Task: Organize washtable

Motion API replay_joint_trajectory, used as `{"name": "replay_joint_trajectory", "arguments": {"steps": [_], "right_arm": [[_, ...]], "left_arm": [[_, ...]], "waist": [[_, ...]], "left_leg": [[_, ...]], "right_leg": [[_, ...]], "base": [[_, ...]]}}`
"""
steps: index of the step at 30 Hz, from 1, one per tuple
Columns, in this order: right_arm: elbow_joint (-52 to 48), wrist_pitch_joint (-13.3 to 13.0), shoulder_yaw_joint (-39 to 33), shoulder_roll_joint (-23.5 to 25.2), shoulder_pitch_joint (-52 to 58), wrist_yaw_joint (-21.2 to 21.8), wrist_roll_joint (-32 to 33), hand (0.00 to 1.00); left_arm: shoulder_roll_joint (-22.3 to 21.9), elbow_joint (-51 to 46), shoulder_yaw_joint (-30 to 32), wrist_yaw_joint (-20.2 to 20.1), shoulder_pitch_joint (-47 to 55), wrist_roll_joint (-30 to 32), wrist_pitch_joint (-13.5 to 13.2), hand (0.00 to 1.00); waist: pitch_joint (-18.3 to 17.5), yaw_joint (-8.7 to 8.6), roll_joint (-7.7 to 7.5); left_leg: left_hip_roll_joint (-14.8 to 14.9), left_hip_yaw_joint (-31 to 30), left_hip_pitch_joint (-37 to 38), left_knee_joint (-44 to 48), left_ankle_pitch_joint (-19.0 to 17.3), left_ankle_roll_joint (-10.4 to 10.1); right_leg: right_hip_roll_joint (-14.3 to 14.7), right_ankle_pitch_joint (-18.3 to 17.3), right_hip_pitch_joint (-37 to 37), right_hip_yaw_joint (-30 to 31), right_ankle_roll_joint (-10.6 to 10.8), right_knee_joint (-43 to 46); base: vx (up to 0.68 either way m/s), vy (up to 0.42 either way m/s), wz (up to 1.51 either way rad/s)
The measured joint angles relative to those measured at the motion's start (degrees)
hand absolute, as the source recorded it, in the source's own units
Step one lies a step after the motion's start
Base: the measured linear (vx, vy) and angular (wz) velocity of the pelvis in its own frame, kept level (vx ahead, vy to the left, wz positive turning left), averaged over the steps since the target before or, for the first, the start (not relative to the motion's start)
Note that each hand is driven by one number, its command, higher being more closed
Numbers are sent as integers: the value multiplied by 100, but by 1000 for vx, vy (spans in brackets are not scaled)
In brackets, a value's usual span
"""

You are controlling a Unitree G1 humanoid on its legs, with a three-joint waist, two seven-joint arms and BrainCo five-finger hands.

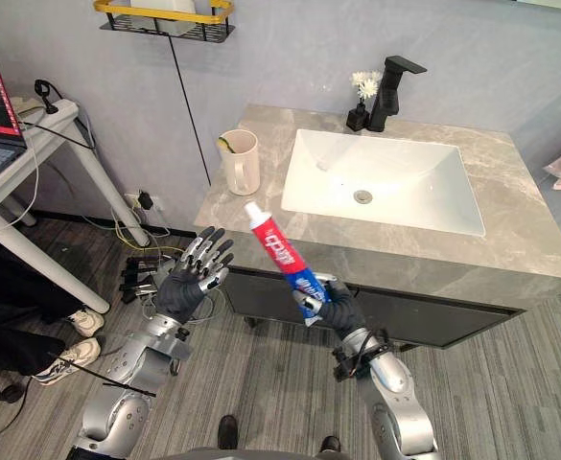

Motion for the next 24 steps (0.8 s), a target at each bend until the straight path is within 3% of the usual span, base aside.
{"name": "replay_joint_trajectory", "arguments": {"steps": [11, 24], "right_arm": [[-6, 1, -86, 90, -11, -67, -47, 100], [-160, 7, 303, 114, -68, 17, -34, 100]], "left_arm": [[1, -1, -72, -141, 43, -370, 203, 0], [117, -2, -814, -234, -225, -570, 371, 0]], "waist": [[-4, -8, 5], [-20, -26, 21]], "left_leg": [[-13, -8, 23, -1, -2, -1], [-13, 2, 27, 1, -1, -1]], "right_leg": [[2, 15, 67, -9, 13, -90], [2, 16, 64, -2, 13, -89]], "base": [[0, 0, 0], [0, 0, 0]]}}
